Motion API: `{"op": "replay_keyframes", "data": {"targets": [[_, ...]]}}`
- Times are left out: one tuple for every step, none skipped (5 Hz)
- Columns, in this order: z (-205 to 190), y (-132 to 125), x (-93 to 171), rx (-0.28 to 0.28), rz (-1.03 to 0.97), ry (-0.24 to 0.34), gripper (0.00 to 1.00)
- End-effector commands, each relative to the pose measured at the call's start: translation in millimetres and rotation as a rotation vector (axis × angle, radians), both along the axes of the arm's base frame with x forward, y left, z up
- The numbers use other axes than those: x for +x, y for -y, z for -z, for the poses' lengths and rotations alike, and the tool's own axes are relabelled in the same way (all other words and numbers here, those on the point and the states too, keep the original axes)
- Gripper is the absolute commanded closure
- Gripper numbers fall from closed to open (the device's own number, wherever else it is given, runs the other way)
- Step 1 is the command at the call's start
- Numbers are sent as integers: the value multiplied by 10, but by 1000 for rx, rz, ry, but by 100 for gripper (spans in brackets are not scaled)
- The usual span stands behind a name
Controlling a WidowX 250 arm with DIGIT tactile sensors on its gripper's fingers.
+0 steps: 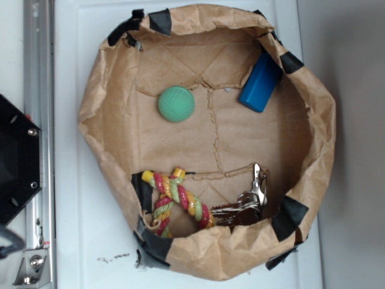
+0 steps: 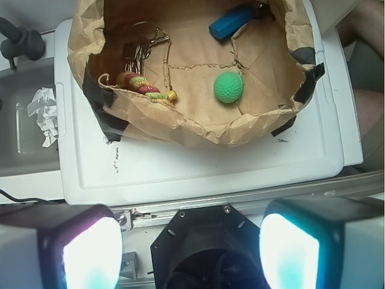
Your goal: Grab the silver keys.
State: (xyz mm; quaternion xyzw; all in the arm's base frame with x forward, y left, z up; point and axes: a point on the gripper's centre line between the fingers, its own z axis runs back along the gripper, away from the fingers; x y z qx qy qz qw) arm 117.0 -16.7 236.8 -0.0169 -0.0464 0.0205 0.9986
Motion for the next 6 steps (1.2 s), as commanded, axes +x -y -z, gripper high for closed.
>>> {"op": "replay_keyframes", "data": {"targets": [[0, 0, 0, 0, 0, 0, 0], [64, -5, 27, 40, -62, 11, 0], [94, -11, 88, 51, -103, 50, 0], [165, -8, 252, 66, -109, 68, 0], [185, -4, 423, 45, -57, 72, 0], [206, 11, 556, 25, -32, 66, 0]]}}
